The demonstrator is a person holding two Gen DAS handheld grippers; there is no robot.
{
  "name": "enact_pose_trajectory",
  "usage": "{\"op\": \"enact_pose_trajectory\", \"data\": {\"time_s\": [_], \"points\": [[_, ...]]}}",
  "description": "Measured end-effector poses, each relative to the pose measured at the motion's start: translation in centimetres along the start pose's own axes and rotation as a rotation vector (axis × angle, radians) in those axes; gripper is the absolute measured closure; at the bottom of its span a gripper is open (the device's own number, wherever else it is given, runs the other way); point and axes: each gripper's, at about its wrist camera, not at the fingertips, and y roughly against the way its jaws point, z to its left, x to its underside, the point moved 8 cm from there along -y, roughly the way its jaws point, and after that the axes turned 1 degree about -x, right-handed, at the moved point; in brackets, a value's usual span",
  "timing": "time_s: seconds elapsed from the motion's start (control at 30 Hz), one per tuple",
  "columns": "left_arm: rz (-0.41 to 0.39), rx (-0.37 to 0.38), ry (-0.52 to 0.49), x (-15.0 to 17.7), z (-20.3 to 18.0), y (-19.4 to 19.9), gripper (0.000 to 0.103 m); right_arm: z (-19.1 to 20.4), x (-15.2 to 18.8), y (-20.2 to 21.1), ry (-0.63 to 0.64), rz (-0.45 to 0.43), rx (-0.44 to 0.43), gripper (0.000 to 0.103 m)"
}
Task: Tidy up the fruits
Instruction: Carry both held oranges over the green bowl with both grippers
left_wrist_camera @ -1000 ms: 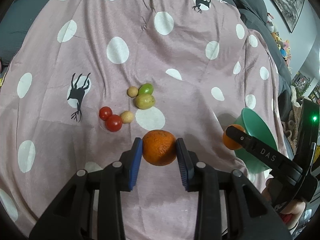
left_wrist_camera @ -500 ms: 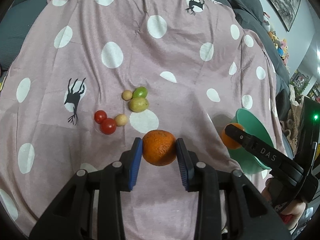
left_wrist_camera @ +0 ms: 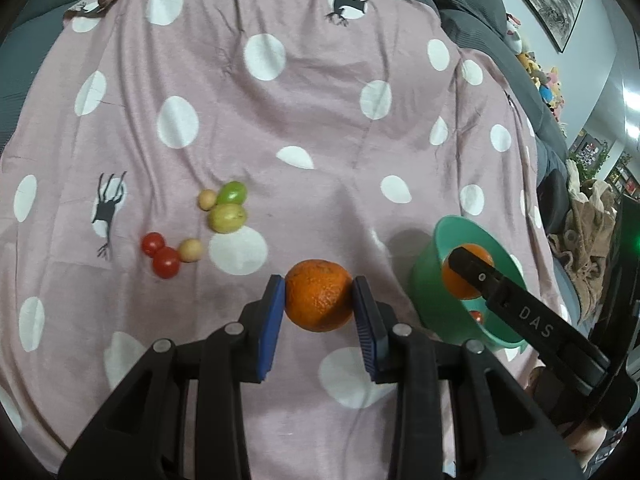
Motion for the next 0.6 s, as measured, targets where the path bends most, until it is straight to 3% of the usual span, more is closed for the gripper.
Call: {"op": "enact_pose_trajectory", "data": {"time_s": [0.6], "points": [[0.007,0.042,-0.078,-0.1,-6.3,-1.6,0.069,-5.1,-0.9,2.1,-0.086,-0.057,0.052,0.057]]}}
